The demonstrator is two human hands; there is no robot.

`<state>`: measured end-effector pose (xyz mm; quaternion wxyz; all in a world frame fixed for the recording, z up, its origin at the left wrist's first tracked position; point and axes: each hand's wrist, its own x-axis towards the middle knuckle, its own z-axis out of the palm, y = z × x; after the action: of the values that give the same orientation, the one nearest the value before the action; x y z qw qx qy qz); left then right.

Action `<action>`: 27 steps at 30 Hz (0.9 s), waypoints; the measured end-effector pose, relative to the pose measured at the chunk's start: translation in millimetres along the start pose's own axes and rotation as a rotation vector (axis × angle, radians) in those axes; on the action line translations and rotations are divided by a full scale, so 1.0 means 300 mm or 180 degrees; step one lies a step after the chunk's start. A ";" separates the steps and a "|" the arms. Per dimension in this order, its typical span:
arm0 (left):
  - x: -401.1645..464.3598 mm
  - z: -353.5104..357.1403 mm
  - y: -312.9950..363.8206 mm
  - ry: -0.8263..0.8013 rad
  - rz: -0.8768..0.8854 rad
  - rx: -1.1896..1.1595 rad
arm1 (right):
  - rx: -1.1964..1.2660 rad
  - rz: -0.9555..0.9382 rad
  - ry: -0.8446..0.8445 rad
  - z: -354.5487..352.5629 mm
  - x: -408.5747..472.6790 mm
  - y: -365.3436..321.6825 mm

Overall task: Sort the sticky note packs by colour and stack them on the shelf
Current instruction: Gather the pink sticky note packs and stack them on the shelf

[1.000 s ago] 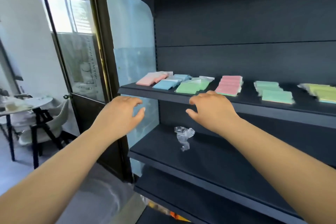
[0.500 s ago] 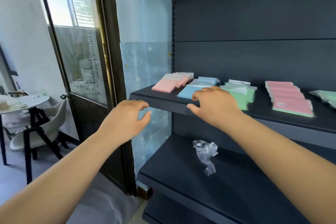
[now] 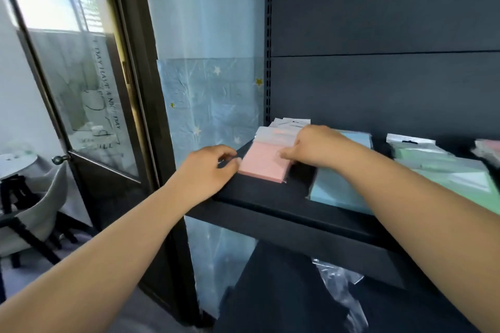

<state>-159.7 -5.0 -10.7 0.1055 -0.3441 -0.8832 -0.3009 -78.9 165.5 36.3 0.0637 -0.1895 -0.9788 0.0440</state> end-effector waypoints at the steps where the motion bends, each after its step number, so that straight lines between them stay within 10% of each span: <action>1: 0.040 0.001 -0.012 -0.0031 0.0021 -0.0067 | 0.0025 0.0073 -0.0022 -0.005 0.028 0.008; 13: 0.550 0.092 -0.148 -0.0454 0.0870 -0.0477 | 0.1235 0.1473 -0.0021 -0.061 0.332 0.085; 27: 0.859 0.340 -0.174 -0.1067 0.0272 -0.1569 | 0.1637 0.2398 0.0027 0.067 0.675 0.189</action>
<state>-383.6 166.6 -14.5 -0.1159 -0.4410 -0.7734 -0.4404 -247.3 292.8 31.9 0.0922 -0.5105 -0.7987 0.3050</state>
